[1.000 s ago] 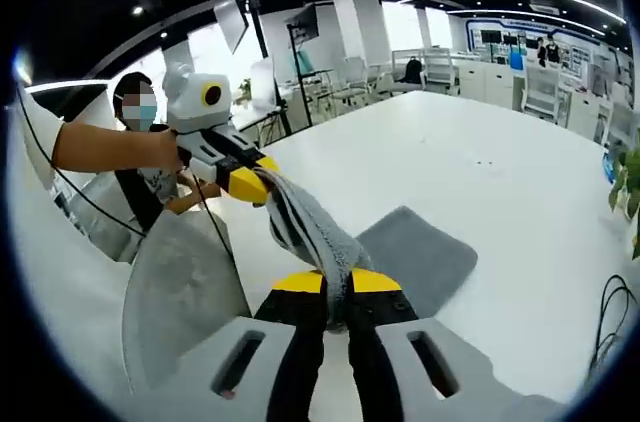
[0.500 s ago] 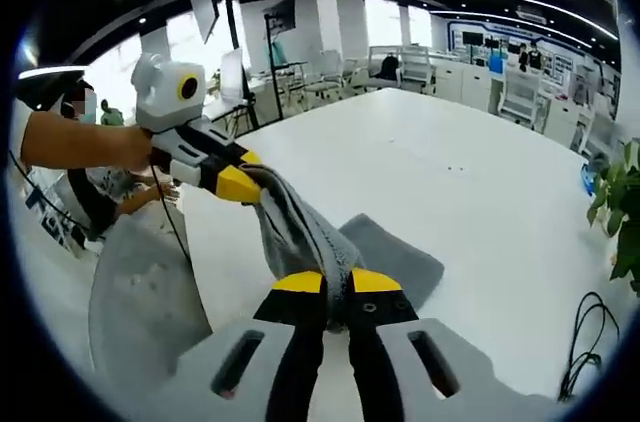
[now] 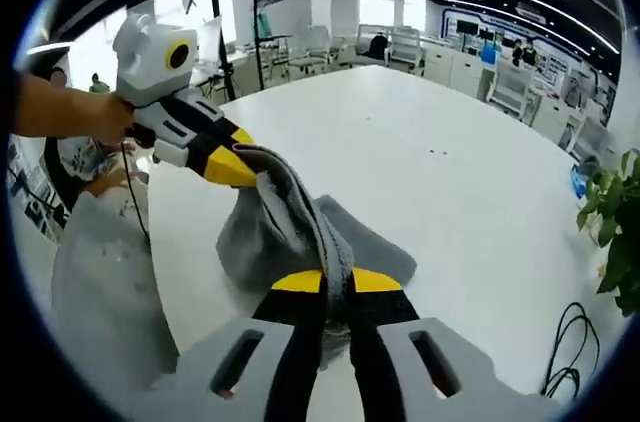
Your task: Fold the towel on the table until its edges align and the towel forms a compact rectangular stack.
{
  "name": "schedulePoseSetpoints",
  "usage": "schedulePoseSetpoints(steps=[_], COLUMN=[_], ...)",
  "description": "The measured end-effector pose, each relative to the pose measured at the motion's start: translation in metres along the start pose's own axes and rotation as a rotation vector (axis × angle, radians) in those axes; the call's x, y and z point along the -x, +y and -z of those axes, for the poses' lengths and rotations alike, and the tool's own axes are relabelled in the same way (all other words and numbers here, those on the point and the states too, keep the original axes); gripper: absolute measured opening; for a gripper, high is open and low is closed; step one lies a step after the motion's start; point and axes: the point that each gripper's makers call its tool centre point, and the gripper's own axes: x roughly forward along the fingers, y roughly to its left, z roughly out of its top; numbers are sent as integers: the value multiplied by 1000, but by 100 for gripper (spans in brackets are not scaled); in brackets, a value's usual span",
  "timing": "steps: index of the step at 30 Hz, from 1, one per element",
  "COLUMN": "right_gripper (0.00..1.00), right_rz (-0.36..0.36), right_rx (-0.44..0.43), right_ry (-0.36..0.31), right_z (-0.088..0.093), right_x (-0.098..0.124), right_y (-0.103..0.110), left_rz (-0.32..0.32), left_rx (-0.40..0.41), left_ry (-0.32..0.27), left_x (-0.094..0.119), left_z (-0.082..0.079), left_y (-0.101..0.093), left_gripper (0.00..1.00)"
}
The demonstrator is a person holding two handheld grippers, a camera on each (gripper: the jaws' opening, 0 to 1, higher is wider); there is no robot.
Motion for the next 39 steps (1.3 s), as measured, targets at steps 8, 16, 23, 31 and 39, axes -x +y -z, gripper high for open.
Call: schedulePoseSetpoints(steps=[8,16,23,31,39], right_gripper=[7,11,21,14,24], right_rz=[22,41,107,50,16], right_rx=[14,60,59,141,82], right_ry=[36,105,49,-47,66], right_z=[12,33,22,4,43], right_x=[-33,-62,-64,-59,-84], right_y=[-22,-37,-54,-35,-37], left_rz=[-17,-22,-65,-99,-1], left_rx=[50,88,54,-22,-112], left_ry=[73,180,216,145,151], left_x=[-28,-58,-70,-59,-66], left_z=[18,46,55,34,42], left_y=[19,33,53,58,28], left_gripper=[10,10,13,23,23])
